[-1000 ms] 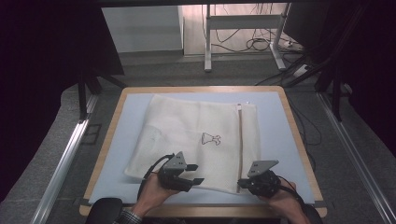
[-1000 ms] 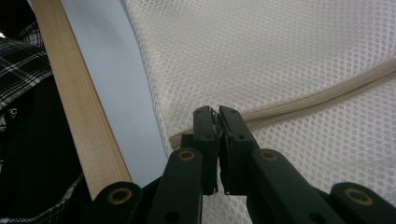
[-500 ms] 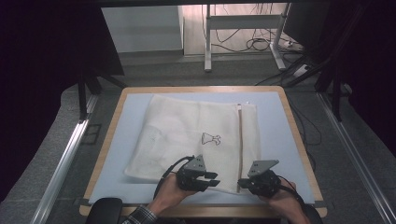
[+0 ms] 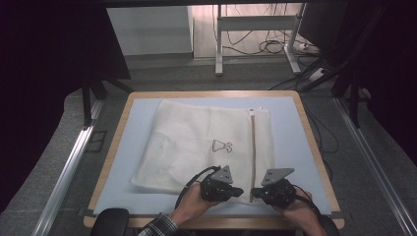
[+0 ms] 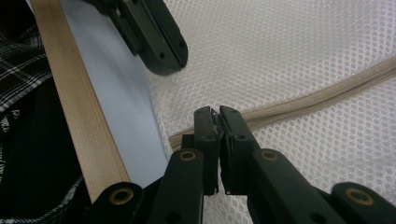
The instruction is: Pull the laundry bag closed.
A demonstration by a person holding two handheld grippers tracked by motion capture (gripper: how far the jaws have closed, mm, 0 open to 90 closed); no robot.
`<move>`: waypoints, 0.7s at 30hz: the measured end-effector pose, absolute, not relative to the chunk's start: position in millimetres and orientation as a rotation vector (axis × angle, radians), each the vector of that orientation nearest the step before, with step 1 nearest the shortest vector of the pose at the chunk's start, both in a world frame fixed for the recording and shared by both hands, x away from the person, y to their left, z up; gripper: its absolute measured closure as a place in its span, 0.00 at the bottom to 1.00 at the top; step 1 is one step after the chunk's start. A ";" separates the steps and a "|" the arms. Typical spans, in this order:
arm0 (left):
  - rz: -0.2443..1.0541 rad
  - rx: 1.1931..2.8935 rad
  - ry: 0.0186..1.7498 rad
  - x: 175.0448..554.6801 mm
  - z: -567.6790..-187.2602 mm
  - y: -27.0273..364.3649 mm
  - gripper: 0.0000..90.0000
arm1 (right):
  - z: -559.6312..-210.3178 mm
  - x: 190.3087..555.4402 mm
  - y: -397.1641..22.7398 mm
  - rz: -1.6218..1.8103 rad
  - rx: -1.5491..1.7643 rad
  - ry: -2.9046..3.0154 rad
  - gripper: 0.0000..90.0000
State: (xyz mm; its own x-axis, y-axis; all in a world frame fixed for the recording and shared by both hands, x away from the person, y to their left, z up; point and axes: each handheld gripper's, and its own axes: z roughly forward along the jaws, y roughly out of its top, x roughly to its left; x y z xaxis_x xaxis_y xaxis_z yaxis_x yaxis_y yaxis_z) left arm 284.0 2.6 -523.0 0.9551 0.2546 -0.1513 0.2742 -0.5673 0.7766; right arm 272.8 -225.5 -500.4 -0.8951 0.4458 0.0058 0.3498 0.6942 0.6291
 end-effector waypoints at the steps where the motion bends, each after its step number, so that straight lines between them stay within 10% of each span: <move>1: -0.031 2.188 0.387 282.9 -524.0 0.2 0.99 | -500.7 272.9 -225.4 0.980 0.654 2.751 0.95; 21: -0.018 2.244 0.351 280.6 -539.9 -16.0 0.99 | -501.5 272.0 -223.6 0.951 0.644 2.747 0.95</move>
